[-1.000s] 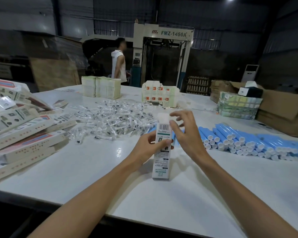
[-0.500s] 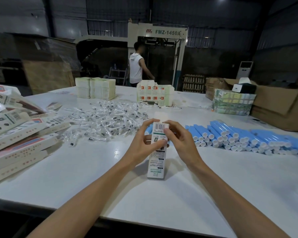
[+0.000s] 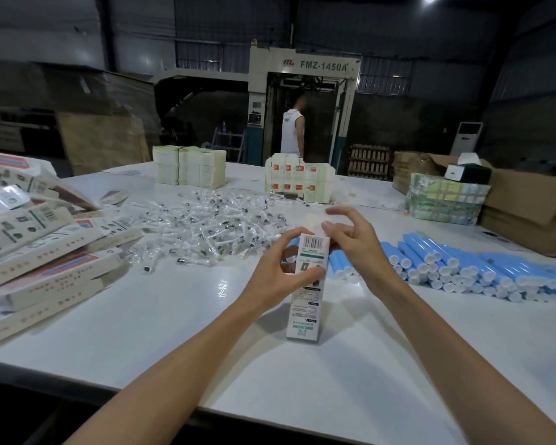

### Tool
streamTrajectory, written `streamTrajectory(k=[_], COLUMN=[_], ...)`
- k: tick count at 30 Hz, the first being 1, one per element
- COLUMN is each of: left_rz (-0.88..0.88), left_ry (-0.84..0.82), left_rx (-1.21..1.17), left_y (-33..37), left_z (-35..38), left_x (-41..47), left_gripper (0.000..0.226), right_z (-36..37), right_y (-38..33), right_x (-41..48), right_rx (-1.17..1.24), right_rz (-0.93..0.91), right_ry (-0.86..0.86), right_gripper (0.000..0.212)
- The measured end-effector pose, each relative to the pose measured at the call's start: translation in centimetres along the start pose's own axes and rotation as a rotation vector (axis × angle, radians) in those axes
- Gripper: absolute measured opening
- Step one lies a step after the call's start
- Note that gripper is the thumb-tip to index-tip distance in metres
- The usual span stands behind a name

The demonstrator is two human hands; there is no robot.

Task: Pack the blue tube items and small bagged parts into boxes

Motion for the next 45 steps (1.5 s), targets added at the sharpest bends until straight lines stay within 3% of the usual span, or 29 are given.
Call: streamTrajectory(k=[5,7,11,15,21,27,30,32,34,38,41,45], left_rz=[-0.013,-0.014,-0.007,-0.006,-0.013,-0.014,-0.015,-0.015,-0.021,-0.022,-0.026,-0.077], left_ry=[0.021,0.028,0.025,0.008,-0.02,-0.029,-0.036,-0.028,-0.022,-0.03,-0.043,-0.053], left_rx=[-0.018,-0.015,0.001,0.034,0.021,0.03,0.028,0.021,0.022,0.016,0.009,-0.028], left_y=[-0.2,-0.3,-0.3,-0.3,-0.2,-0.2,-0.3,-0.5,-0.6,-0.6,-0.7,-1.4], left_z=[-0.4,-0.4,-0.3,0.0,0.6,0.6,0.7,0.5,0.2,0.5,0.7,0.8], left_x=[0.0,0.0,0.0,0.1,0.0,-0.1,-0.1,-0.1,-0.1,0.1,0.2,0.3], left_gripper=[0.063,0.062,0.064,0.069,0.073,0.075,0.076,0.076,0.075,0.074,0.076,0.086], right_z=[0.6,0.7,0.6,-0.1,-0.3,1.3,1.9,1.1,0.1,-0.6,-0.8,-0.7], right_y=[-1.9,-2.0,-1.1,-1.3,-3.6,-5.7,-5.1,-4.3,-2.7,0.0,0.8,0.5], right_x=[0.9,0.5,-0.4,-0.5,-1.1,-1.9,-2.0,-1.5,-1.1,-1.4,-1.8,-1.9], right_rx=[-0.164,-0.17,-0.07,-0.08,-0.5,-0.872,-1.011,-0.84,-0.486,-0.011,0.151,0.171], right_rz=[-0.183,-0.215,-0.115,-0.096,-0.365,-0.704,-0.781,-0.668,-0.442,-0.137,-0.033,-0.003], right_ry=[-0.081,-0.121,-0.161,-0.07,0.035,-0.157,-0.227,-0.202,-0.181,-0.099,-0.049,0.009], right_gripper=[0.002,0.006,0.024,0.017,0.009,0.006,0.016,0.015,0.008,0.018,0.012,0.005])
Point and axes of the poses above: each hand's wrist, its own x-axis towards the middle knuckle, its own z-axis out of the palm, y = z × x, the point moved 10 cm from there along x, towards the middle knuckle
